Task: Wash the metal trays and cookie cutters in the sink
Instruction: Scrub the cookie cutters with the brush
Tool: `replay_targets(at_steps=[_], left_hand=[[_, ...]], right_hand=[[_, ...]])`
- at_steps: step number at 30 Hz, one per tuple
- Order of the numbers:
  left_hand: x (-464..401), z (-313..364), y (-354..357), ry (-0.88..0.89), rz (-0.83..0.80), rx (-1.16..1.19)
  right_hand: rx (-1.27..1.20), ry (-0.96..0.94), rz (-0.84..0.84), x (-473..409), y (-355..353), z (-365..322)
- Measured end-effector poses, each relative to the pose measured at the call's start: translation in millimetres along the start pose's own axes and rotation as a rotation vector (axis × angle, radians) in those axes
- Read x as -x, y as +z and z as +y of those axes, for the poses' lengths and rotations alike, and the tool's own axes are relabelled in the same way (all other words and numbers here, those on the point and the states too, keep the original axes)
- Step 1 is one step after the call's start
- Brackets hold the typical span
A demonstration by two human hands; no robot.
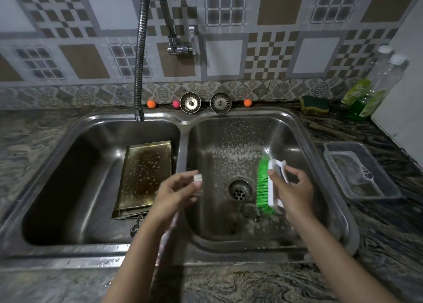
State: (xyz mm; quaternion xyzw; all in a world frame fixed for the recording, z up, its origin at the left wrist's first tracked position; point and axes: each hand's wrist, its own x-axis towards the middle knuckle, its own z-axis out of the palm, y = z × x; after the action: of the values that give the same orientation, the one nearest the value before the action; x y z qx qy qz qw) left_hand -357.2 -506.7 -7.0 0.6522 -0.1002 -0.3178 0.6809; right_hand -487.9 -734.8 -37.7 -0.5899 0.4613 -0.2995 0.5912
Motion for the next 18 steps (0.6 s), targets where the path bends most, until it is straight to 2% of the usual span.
replay_targets(at_steps=[3,6,9,12,16,18], left_hand=[[8,12,-54,-0.022,0.129,-0.127],[5,1,-94,-0.144,0.193,-0.457],[-6,-23,-116,-0.238,0.179,-0.822],[-16,-47,-129,-0.215,0.132,-1.103],[-17,-58,-141,-0.196,0.074,-1.108],[-14,-51,-134,-0.15,0.11,-0.989]], right_hand=[[0.042,0.002,-0.04,9,-4,8],[0.039,0.017,-0.063,16,-1,13],[0.057,-0.001,-0.117,23,5,15],[0.042,-0.009,-0.157,29,10,13],[0.011,-0.038,-0.19,31,10,13],[0.013,-0.017,-0.18,29,7,14]])
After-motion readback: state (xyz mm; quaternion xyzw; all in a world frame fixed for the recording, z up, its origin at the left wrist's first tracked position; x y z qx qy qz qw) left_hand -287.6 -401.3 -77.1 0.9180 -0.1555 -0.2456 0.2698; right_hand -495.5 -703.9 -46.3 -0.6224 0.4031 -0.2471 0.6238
